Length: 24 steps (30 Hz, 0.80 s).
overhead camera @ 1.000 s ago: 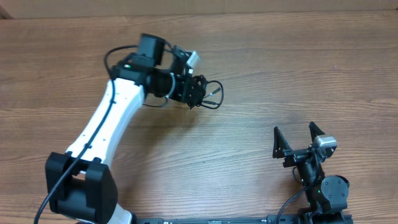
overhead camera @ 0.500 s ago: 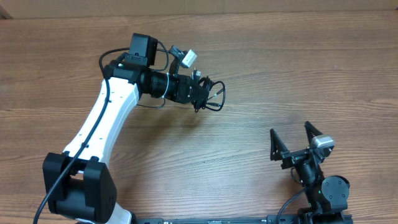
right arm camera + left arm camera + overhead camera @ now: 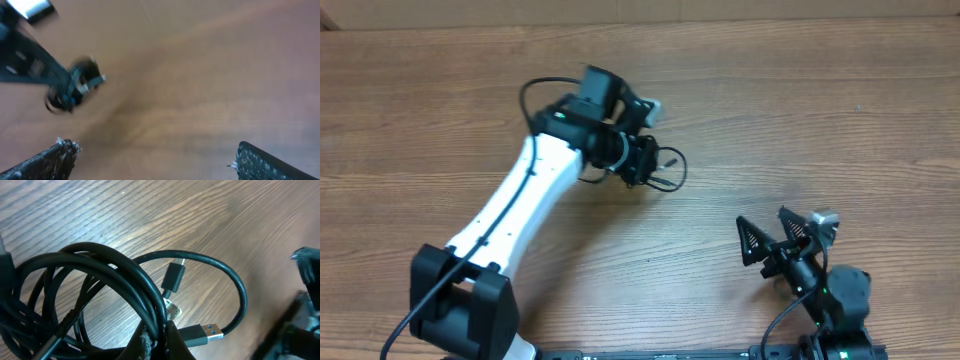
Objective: Untangle cables
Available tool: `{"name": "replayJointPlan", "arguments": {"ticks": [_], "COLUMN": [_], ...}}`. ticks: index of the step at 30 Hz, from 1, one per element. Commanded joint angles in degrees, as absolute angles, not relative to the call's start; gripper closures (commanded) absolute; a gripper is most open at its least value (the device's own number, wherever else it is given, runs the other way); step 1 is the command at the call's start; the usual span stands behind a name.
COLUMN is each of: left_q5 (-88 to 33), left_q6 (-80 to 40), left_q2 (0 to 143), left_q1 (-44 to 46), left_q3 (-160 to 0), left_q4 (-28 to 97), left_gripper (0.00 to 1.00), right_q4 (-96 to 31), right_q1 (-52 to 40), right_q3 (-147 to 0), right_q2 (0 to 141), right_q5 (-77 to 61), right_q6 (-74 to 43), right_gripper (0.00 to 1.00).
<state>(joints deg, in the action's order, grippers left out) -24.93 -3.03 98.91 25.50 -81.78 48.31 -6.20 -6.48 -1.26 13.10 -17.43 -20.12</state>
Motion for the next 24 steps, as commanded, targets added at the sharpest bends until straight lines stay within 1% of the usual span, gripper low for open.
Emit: {"name": "replayJointPlan", "arguments": {"ticks": [1,4,8,10,12,13,16,18,21,24], "left_q5": [-15.66,-11.07,-10.96,-10.94,-10.96,-10.94,-10.94,-10.46,-5.19,-3.68], "left_q6": [-7.97,-9.28,-9.26,-9.19,-9.23,-9.23,-9.19,-8.8,-10.17,-11.44], "left_q2": [99.13,99.15,99.44,99.72,100.01,100.03,100.03,100.03,100.03,100.03], "left_q1": [28.99,32.25,34.46,35.03,35.07,35.07,34.96,34.79,34.26,32.62], "left_q3": [-81.73,-81.76,-81.73,-81.73,-81.69,-81.69,-81.69,-81.69,-81.69,-81.69], "left_q4": [46.68,45.6,45.93,46.57,47.27,47.72,49.08,50.02,51.46,51.44], "left_gripper": [0.96,0.96,0.95,0.88,0.78,0.71,0.59,0.57,0.55,0.43], "right_q4": [-7.35,-9.8,-14.83,-17.28,-19.05,-19.03,-18.06,-16.6,-13.02,-11.84], "right_q1": [-6.81,-6.81,-6.81,-6.81,-6.81,-6.79,-6.74,-6.74,-6.74,-6.74], "right_q3": [-6.0,-10.79,-17.32,-20.56,-23.81,-24.95,-27.57,-28.6,-28.69,-28.69], "right_q2": [17.82,24.12,31.66,35.27,38.81,40.29,43.64,44.88,45.19,45.19], "right_q5": [-18.55,-18.55,-18.57,-18.65,-19.62,-19.62,-20.62,-22.76,-25.54,-25.58], "right_q6": [-21.19,-21.19,-20.99,-21.02,-20.99,-20.99,-21.04,-21.02,-21.02,-21.02], "right_gripper": [0.0,0.0,0.0,0.0,0.0,0.0,0.0,0.0,0.0,0.1]}}
